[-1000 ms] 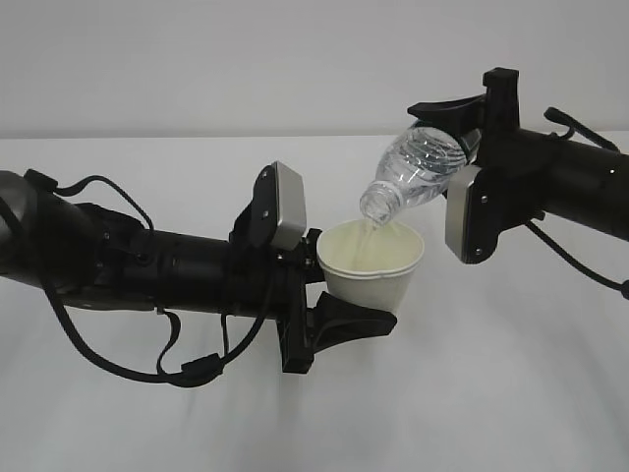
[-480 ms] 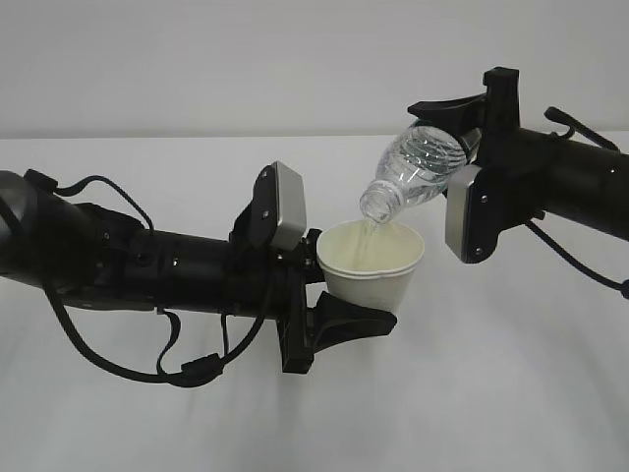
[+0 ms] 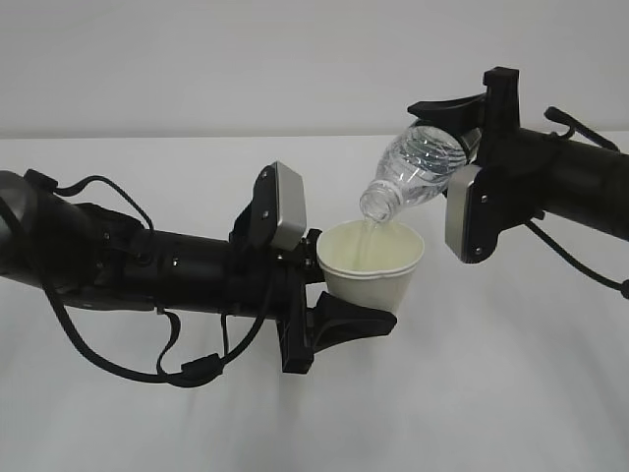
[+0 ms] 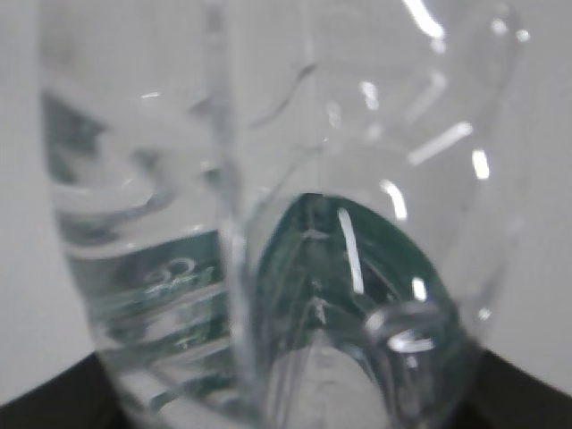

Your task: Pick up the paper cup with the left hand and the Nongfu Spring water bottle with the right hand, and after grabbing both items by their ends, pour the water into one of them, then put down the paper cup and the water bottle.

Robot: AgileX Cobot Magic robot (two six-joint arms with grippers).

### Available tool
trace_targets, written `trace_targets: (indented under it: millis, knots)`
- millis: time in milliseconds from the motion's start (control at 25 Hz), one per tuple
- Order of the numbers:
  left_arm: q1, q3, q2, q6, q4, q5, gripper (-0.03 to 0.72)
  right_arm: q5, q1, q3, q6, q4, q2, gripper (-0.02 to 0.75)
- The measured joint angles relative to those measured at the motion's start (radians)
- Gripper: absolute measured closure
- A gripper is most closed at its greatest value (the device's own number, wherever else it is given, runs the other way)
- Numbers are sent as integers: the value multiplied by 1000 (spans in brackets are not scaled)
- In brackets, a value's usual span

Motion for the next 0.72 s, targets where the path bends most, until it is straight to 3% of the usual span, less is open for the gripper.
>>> trace_targets:
  millis: [720]
  knots:
    - [0,0,0,0,0,0,257,-14,0,0,0,2,0,291]
